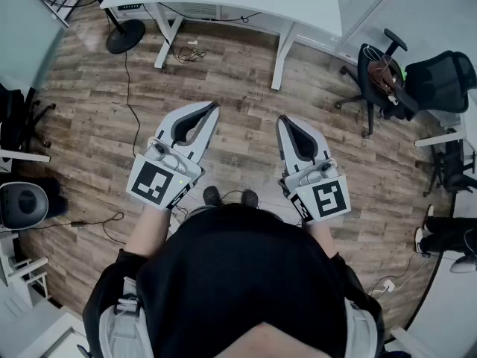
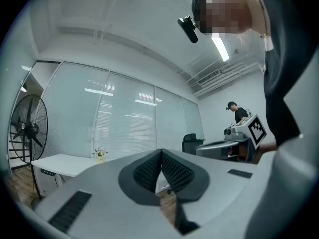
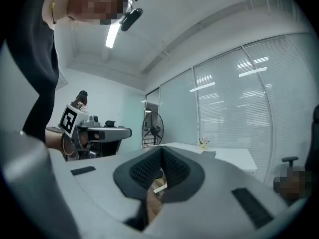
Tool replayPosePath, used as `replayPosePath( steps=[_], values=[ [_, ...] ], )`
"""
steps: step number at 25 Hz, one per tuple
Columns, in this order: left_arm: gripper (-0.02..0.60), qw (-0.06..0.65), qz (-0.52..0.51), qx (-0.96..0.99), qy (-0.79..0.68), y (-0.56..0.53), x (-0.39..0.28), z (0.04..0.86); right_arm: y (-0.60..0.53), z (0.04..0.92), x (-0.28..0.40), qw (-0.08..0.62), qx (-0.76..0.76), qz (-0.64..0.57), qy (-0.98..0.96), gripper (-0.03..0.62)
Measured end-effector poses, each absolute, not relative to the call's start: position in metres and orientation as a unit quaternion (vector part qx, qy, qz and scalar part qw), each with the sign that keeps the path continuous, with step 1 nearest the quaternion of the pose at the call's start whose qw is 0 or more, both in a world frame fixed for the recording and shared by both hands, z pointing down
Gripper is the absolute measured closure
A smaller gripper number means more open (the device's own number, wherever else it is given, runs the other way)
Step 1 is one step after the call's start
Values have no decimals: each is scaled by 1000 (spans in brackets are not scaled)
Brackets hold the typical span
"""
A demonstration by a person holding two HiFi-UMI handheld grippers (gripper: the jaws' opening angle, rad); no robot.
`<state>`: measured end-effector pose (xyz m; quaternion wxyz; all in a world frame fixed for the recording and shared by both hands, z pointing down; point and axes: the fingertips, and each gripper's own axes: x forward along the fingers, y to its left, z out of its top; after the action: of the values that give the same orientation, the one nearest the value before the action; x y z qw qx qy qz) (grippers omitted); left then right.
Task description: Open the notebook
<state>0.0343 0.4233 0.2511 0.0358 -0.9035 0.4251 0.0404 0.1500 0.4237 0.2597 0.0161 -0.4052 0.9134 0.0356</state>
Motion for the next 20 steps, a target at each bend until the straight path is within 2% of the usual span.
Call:
replayPosePath(
  steps=[20],
  values=[
    [574, 28, 46, -906, 420, 432, 19, 256, 432, 274, 129, -8, -406, 17, 914, 589]
  ],
)
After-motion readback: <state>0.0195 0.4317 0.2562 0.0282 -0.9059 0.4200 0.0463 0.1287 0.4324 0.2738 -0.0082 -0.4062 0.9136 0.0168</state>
